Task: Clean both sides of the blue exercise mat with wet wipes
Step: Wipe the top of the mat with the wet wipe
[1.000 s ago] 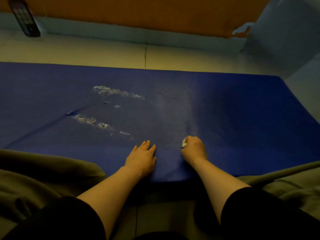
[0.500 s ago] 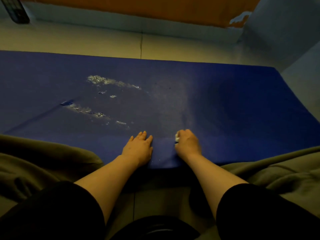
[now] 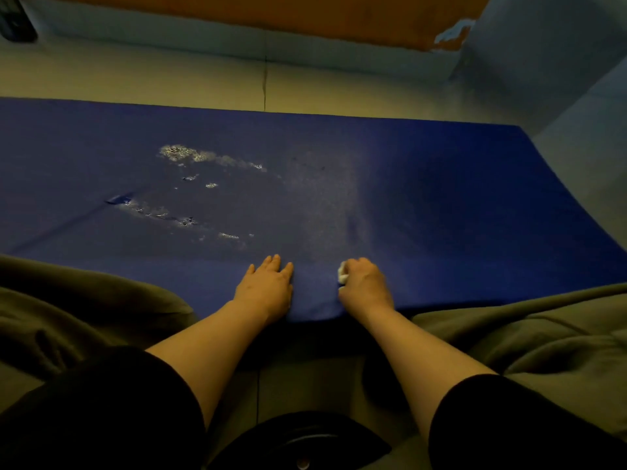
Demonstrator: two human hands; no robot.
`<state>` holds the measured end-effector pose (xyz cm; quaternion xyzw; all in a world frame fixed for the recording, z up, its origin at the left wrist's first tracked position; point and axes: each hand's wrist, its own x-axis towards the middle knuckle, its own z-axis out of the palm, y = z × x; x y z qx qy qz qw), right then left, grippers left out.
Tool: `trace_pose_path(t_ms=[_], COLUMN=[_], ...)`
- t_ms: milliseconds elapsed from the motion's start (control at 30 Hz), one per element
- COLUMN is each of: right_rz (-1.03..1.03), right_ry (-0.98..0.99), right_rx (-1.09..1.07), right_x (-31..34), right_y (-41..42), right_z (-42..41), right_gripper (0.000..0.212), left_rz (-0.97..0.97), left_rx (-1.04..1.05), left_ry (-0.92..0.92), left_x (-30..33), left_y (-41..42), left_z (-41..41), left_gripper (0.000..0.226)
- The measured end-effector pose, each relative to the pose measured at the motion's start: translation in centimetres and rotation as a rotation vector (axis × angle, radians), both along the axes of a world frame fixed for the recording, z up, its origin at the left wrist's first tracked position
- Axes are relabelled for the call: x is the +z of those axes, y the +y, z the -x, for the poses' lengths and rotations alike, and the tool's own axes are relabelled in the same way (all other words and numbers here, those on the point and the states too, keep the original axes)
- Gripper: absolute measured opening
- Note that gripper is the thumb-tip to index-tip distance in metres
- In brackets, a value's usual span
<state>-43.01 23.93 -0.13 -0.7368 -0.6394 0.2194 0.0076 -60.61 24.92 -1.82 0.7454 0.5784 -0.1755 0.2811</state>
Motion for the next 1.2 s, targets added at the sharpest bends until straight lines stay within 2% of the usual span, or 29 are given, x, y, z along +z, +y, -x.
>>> trace_pose_path(t_ms=[67,133,300,367,467,600,667,867,933,1033,1100,1200], right_rz=[-0.018,-0.013,0.017,0.016,0.024,0.015,0.034,0.061,0.060,0.055,0.048,0.065], right_ry=[-0.066,-0.104,0.034,0.076,0.018,-0.251,-0.264,-0.055,-0.034,-0.072,-0.164,-0.235], right_rx=[-0.097,-0.102,0.144,0.168,0.031,-0.230,-0.261,0.157,0.192,0.003,-0.134,-0.125], right_x=[0.4,0.7,0.9,1.0,0.9,1.5,1.7,2.1,1.9,1.6,2.0,2.4], right_y=[-0.2,-0.6,-2.2,-2.6,-2.1,-1.5,-1.7,-3.8,-4.0,-3.2,-2.7,-2.7], right_z=[-1.5,-1.3,3.3,3.5,0.2,-5.1,-4.6,4.1,4.3,1.1,-0.9,-0.1], right_gripper=[0.019,0.018,0.019,0.017,0.019,0.018,0.019,0.025,0.023,0.019,0.019,0.023], left_rz=[-0.004,-0.010,-0.011,-0.011,0.001,-0.004,0.000,0.006,-0.002,-0.003,-0.008,-0.023], left_rx=[-0.007,-0.007,-0.005,-0.004,-0.017,-0.025,-0.024,-0.037,-0.044,-0.081,-0.081,-0.040], left_ry=[0.001,0.007,0.036,0.039,0.020,-0.001,-0.007,0.005,0.003,0.001,0.004,0.021], left_x=[0.2,0.3,0.2,0.2,0.6,1.0,1.0,0.7,0.9,1.2,1.3,1.3], left_y=[-0.3,-0.5,-0.8,-0.7,-0.6,-0.8,-0.7,-1.2,-1.5,-1.6,-1.7,-1.9], left_z=[-0.1,-0.3,-0.6,-0.7,-0.5,-0.4,-0.3,-0.6,-0.5,0.5,1.5,2.7], left_gripper=[0.055,0.055,0.055,0.055,0.056,0.055,0.055,0.056,0.056,0.055,0.056,0.055])
